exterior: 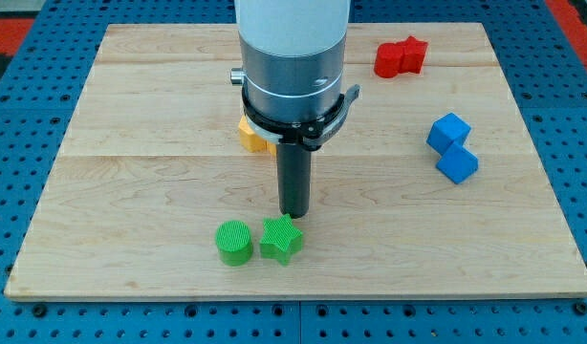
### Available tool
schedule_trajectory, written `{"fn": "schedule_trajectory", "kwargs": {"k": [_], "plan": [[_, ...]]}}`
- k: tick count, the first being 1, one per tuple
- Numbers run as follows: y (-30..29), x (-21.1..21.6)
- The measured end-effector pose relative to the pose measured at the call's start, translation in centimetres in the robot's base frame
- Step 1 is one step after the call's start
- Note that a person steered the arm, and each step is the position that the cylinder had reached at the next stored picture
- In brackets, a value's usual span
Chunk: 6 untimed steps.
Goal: Move the red circle towards the top left of the board
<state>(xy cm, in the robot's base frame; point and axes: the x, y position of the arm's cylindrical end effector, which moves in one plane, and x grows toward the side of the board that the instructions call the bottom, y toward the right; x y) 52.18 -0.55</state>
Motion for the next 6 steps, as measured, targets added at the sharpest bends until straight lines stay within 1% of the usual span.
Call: {"fn": "schedule_trajectory", "kwargs": {"k": [1, 2, 3, 4, 5, 6], "plan": [[0.2, 0.2], [3.6, -0.1], [6.1, -6.5], [6.1, -10.4], [6.5, -12.0], [6.2, -12.2]]}}
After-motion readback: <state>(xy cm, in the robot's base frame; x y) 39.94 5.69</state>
